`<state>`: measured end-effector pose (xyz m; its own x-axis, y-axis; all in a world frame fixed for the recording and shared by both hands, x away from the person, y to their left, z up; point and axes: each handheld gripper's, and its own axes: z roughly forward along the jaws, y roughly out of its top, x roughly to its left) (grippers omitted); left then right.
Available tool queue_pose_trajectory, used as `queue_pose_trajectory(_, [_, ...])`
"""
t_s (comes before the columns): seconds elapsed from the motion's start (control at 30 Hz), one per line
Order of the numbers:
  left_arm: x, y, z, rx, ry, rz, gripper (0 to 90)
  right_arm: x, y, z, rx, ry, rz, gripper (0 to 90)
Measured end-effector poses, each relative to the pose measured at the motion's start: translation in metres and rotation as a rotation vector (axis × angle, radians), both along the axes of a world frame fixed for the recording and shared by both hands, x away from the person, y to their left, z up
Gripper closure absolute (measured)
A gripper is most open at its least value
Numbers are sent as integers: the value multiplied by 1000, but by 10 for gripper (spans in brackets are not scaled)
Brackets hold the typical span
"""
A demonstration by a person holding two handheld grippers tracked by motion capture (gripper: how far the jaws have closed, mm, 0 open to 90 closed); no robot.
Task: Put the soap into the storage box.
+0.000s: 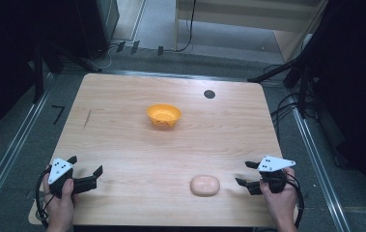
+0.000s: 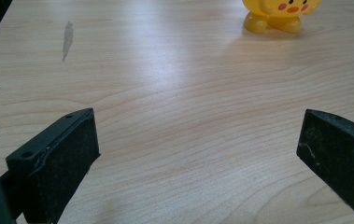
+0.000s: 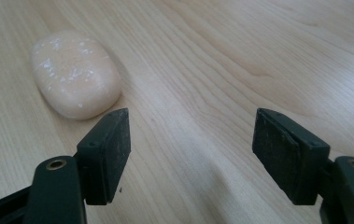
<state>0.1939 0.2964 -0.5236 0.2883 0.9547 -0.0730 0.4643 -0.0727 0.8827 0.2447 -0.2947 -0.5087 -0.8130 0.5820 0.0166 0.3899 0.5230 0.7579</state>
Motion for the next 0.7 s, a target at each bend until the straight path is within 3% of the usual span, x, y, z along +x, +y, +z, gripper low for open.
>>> queue_pose_trajectory(0.4, [0, -1, 0, 5, 1, -4, 0, 10, 25, 14, -137, 36, 145, 292])
queue_pose_trajectory(0.7, [1, 0, 0, 0, 8, -10, 0, 16, 49, 18, -201, 63, 254, 274])
